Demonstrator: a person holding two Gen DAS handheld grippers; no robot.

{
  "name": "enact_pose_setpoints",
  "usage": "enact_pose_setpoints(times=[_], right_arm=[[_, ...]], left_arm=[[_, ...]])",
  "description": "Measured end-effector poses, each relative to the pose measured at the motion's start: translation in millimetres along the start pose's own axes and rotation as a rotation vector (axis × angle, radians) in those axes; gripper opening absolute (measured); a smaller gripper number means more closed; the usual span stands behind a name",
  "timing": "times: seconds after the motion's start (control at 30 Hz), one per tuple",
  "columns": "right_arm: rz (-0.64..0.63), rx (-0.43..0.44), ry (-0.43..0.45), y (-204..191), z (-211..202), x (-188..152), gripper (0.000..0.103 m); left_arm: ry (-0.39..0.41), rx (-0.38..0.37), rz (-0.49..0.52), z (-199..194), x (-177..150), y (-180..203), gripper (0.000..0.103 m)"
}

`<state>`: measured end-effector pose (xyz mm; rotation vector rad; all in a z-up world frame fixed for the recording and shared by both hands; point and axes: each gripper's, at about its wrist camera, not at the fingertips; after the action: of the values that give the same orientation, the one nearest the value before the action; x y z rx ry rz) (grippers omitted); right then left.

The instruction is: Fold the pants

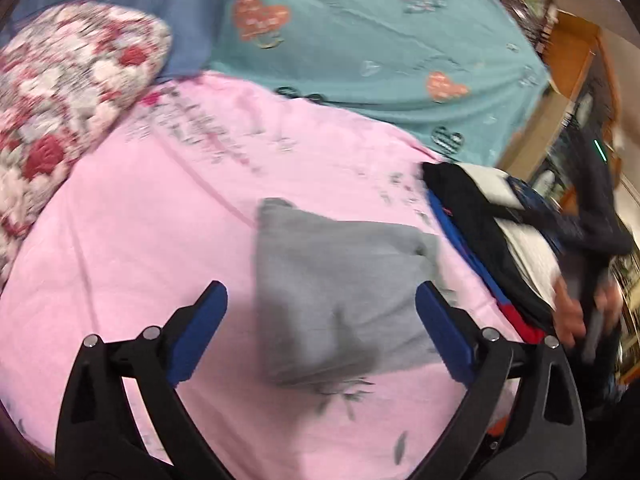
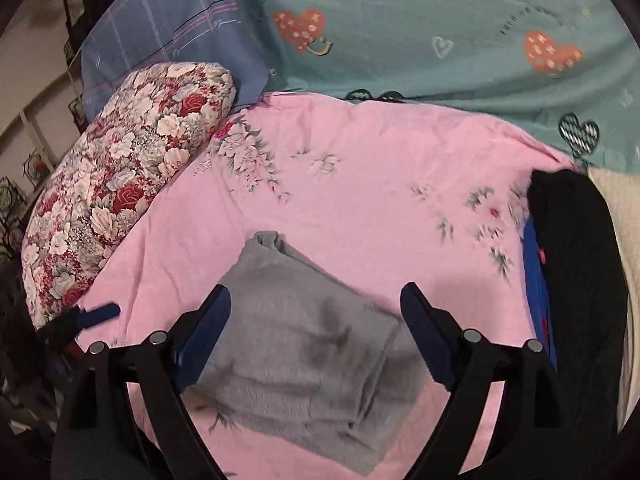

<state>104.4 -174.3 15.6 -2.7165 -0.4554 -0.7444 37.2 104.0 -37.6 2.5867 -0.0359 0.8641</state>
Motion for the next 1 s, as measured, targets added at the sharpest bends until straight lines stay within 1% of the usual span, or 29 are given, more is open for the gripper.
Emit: enact_pose_setpoints(times=[0.07, 0.1, 0.17, 0.2, 0.27, 0.3, 0.33, 0.4, 0.43, 0.47, 0.5, 0.6, 0.63, 0.67, 0.73, 0.83, 0.87, 0.93, 1.0], right_arm=[[0.099, 0.032, -0.014, 29.1, -2.9, -41.8, 0.088], [0.155, 0.044, -0.022, 42.7, 0.6, -64.2, 0.088], [0.27, 0.064, -0.053, 70.7, 9.6, -101.8, 0.088], [0.317, 0.076, -0.068, 79.0, 15.0, -115.6, 0.088], [0.442, 0.125, -0.119, 103.7, 26.6, -148.1, 0.088], [0.479, 0.148, -0.137, 111.0, 28.1, -159.4, 0.088], [0.521, 0.176, -0.151, 119.5, 30.0, -171.8, 0.088], [0.554, 0.182, -0.148, 124.6, 25.8, -183.9, 0.088], [0.56, 0.178, -0.141, 124.8, 23.1, -187.8, 0.088], [0.56, 0.183, -0.136, 123.5, 21.3, -188.6, 0.088], [0.556, 0.195, -0.132, 121.8, 20.4, -187.9, 0.088], [0.536, 0.274, -0.128, 113.9, 26.1, -177.3, 0.088], [0.534, 0.3, -0.133, 110.4, 32.8, -170.3, 0.088], [0.54, 0.309, -0.14, 111.6, 37.0, -166.4, 0.088], [0.559, 0.329, -0.147, 112.1, 48.0, -153.7, 0.088], [0.584, 0.418, -0.17, 113.8, 65.0, -131.8, 0.088], [0.587, 0.434, -0.179, 112.8, 69.1, -125.3, 0.088], [0.579, 0.431, -0.18, 109.6, 72.5, -112.8, 0.088], [0.559, 0.382, -0.169, 104.2, 72.4, -100.7, 0.088]], left_arm=[[-0.037, 0.007, -0.082, 10.0, 2.4, -23.1, 0.097], [-0.081, -0.014, -0.136, 21.4, 5.9, -36.5, 0.097], [-0.169, -0.079, -0.21, 46.6, 9.4, -51.1, 0.097], [-0.199, -0.09, -0.227, 57.4, 11.6, -56.7, 0.097], [-0.26, -0.092, -0.244, 82.9, 10.5, -58.4, 0.096], [-0.296, -0.11, -0.257, 97.2, 8.8, -59.8, 0.096], [-0.329, -0.144, -0.274, 109.4, 6.0, -59.3, 0.096], [-0.394, -0.225, -0.322, 134.1, -1.0, -61.1, 0.096], [-0.379, -0.23, -0.319, 136.0, -5.0, -59.4, 0.096], [-0.373, -0.233, -0.299, 138.8, -4.9, -54.9, 0.096], [-0.38, -0.255, -0.288, 140.5, -6.1, -50.2, 0.096], [-0.428, -0.388, -0.276, 153.1, -8.8, -39.0, 0.097], [-0.412, -0.378, -0.253, 153.7, -8.7, -35.9, 0.097], [-0.403, -0.374, -0.228, 155.0, -9.3, -33.0, 0.097], [-0.397, -0.386, -0.226, 154.1, -10.1, -31.5, 0.097], [-0.397, -0.399, -0.225, 154.9, -8.5, -33.1, 0.097], [-0.396, -0.395, -0.22, 155.5, -8.5, -31.9, 0.097], [-0.389, -0.389, -0.207, 156.1, -8.0, -30.1, 0.097], [-0.385, -0.391, -0.203, 154.3, -8.7, -31.5, 0.098]])
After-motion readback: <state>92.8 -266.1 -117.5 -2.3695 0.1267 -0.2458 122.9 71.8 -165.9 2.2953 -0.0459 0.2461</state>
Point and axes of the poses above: each gripper's, at about its wrist camera, not at the fingertips, and z roughly the way its jaws point, y to its right, x to its top, and after that the axes turned 8 degrees about -y, right-handed
